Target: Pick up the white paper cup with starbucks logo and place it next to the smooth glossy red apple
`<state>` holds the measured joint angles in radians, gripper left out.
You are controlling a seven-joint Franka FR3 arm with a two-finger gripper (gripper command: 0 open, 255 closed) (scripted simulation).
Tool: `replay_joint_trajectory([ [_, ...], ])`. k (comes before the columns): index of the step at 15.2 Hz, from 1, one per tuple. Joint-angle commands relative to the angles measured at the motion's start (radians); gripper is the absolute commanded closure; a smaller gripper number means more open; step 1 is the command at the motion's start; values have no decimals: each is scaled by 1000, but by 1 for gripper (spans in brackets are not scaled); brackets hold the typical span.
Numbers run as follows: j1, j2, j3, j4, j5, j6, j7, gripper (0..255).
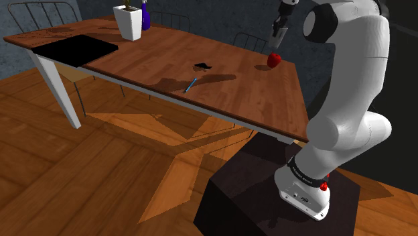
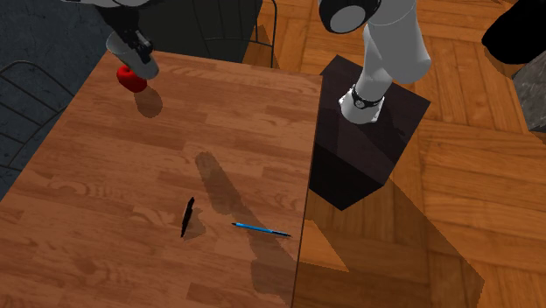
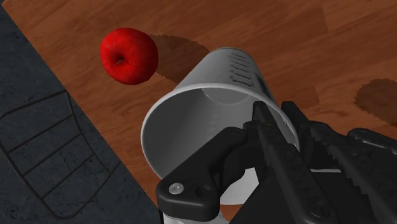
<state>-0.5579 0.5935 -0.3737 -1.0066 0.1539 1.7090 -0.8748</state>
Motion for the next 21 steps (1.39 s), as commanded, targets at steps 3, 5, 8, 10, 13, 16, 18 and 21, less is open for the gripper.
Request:
replay_joint_trajectory([
  [3, 9, -11, -1, -71, -2, 60, -5, 255],
  [5, 14, -18, -1, -110, -4, 92, -5, 255],
  [8, 22, -25, -1, -162, -5, 136, -5, 255],
  [10, 26, -27, -1, -193, -5, 165, -6, 255],
  [13, 31, -28, 0, -236, -5, 206, -6, 255],
  [16, 35, -26, 2, -274, -3, 245, -7, 255],
  [18, 36, -24, 3, -297, -2, 271, -8, 255],
  [21, 39, -18, 5, -329, 1, 307, -9, 255],
])
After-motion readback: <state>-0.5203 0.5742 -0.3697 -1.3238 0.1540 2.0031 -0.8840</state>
